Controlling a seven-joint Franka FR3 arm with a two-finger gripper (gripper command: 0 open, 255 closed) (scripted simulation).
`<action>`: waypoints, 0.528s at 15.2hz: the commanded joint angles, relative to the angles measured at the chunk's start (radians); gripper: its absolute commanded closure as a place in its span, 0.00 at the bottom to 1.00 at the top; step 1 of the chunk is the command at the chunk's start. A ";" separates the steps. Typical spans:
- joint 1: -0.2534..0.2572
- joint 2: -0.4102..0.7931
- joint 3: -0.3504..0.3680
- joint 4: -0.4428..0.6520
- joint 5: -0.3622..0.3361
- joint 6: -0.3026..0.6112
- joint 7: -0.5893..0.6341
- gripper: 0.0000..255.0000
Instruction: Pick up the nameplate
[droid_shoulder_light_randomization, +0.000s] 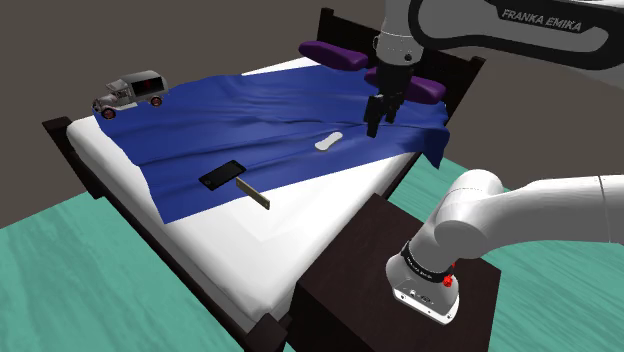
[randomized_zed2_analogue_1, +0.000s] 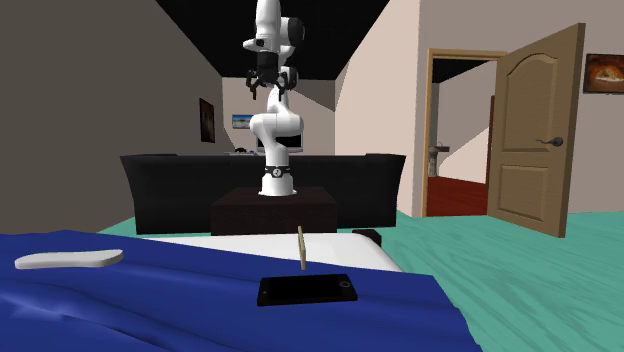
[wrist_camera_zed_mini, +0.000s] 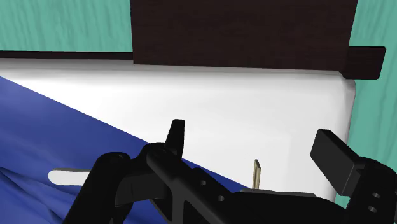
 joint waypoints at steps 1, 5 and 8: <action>0.000 0.000 0.000 0.000 0.000 0.000 0.000 0.00; 0.014 0.076 0.009 -0.069 0.011 0.149 0.009 0.00; 0.024 0.150 0.017 -0.106 0.018 0.263 0.016 0.00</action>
